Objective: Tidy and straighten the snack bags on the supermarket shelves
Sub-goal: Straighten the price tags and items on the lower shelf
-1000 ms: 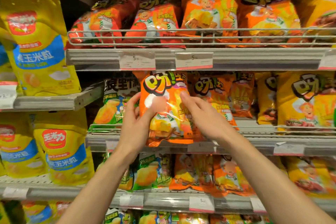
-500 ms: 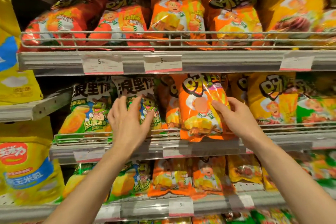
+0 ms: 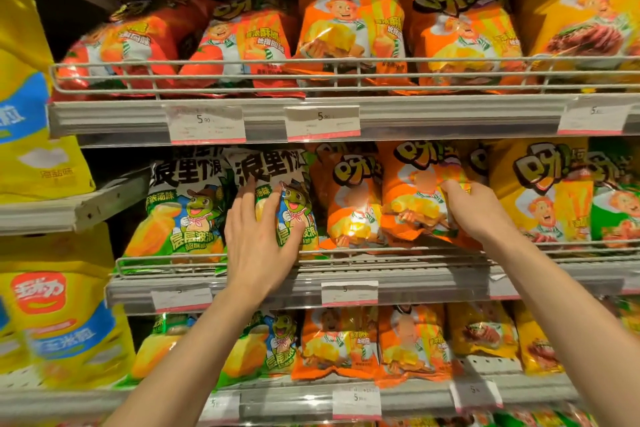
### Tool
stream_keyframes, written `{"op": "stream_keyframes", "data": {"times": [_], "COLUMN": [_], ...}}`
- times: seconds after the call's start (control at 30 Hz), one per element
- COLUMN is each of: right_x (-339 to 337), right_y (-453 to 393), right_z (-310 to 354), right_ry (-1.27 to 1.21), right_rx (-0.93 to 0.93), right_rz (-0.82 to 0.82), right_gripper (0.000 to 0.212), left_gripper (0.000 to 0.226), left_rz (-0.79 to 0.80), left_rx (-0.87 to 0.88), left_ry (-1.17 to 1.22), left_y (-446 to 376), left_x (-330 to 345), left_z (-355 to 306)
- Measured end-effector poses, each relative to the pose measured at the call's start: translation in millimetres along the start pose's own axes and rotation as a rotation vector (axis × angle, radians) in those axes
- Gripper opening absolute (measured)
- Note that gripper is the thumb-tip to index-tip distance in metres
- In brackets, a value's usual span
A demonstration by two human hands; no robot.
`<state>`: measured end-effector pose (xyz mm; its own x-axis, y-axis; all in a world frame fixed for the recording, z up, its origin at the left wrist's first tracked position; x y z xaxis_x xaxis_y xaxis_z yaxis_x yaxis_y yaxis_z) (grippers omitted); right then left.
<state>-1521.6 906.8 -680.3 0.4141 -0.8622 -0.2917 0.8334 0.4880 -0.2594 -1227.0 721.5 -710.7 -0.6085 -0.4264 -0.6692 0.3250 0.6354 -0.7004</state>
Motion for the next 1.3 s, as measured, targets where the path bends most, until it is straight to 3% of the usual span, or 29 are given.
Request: {"op": "stream_keyframes", "data": {"times": [0.23,0.5,0.63,0.73,1.0,1.3], "right_x": [23.7,-5.3,16.7,46.4,51.6,48.2], "right_y": [-2.8,-16.9,12.5,25.7,15.9,27.4], "right_z": [3.7,-12.7,-3.3,-5.6,-13.0,-18.7], "right_ry": [-0.012,0.211,0.396,0.59,0.737,0.686], "right_rx": [-0.037,-0.074,-0.307,-0.378,-0.309,-0.316], "right_rz": [0.097,-0.063,-0.207,-0.143,-0.053,-0.064], "right_gripper": [0.045,0.069,0.081,0.084,0.084,0.089], "left_gripper": [0.067,0.077,0.078,0.076,0.072,0.08], "left_rz": [-0.011,0.062,0.052,0.038,0.007,0.086], "left_rx": [-0.001,0.017,0.014,0.029,0.072,0.086], "left_ry": [0.001,-0.003,-0.022,-0.031,-0.081,-0.088], "left_y": [-1.4,3.7,2.3,2.5,-0.6,1.1], "left_x": [-0.6,-1.5,-0.9,0.2,2.2,1.4], "left_z": [3.5,-0.2,-1.4,0.1,1.7,-0.1]}}
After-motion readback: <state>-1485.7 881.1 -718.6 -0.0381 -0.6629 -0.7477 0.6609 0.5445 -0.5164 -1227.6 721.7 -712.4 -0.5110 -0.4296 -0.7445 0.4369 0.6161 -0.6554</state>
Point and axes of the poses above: each hand's wrist, its own y-axis away from the middle knuckle, its own x-axis out of the palm, z = x × y, the point moved 8 cm from there along -y, towards the middle knuckle, and after that the axes turned 10 degrees about -y, right-handed, at the moved point
